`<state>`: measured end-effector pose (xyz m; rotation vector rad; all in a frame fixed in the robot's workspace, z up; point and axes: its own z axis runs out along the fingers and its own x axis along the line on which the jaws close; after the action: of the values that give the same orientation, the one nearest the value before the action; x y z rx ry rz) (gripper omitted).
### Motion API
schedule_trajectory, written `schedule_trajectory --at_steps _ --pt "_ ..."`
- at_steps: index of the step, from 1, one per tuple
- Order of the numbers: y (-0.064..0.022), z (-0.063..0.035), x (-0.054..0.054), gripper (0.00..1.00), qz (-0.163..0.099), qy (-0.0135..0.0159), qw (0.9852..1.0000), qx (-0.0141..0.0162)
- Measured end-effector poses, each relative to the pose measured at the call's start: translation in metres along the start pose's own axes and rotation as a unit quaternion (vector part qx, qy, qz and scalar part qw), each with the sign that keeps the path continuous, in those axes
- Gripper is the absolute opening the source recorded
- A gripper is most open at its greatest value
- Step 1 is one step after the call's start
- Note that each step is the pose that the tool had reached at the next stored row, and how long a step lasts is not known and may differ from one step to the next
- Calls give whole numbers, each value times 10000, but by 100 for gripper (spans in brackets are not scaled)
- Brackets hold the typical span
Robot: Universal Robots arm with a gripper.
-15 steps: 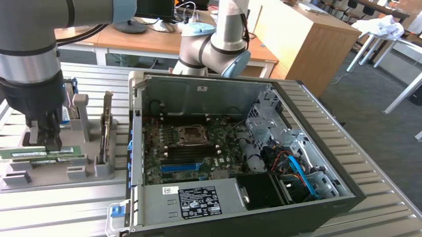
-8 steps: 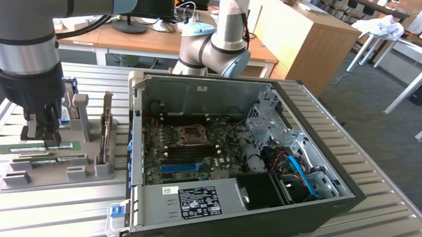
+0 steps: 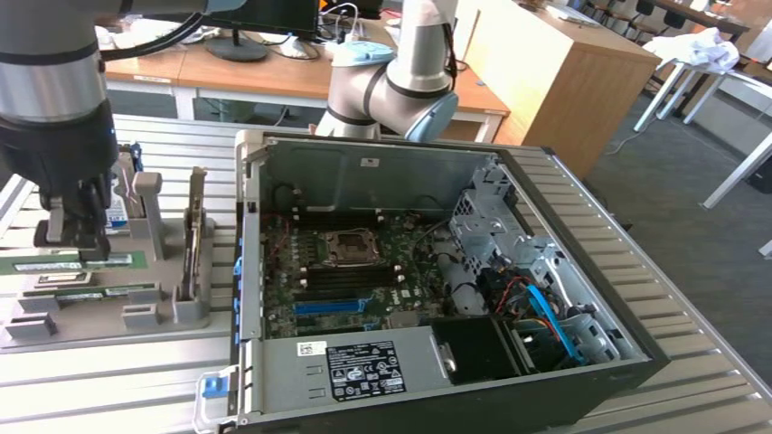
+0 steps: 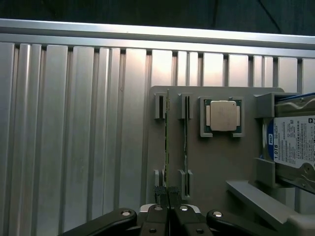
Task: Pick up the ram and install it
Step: 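Pick up the ram and move it above insertion slot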
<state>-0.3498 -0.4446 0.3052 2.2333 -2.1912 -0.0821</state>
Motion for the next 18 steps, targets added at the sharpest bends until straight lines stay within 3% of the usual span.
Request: schedule_trajectory --at_steps 18 --pt "6 -357 -10 11 0 0 10000 0"
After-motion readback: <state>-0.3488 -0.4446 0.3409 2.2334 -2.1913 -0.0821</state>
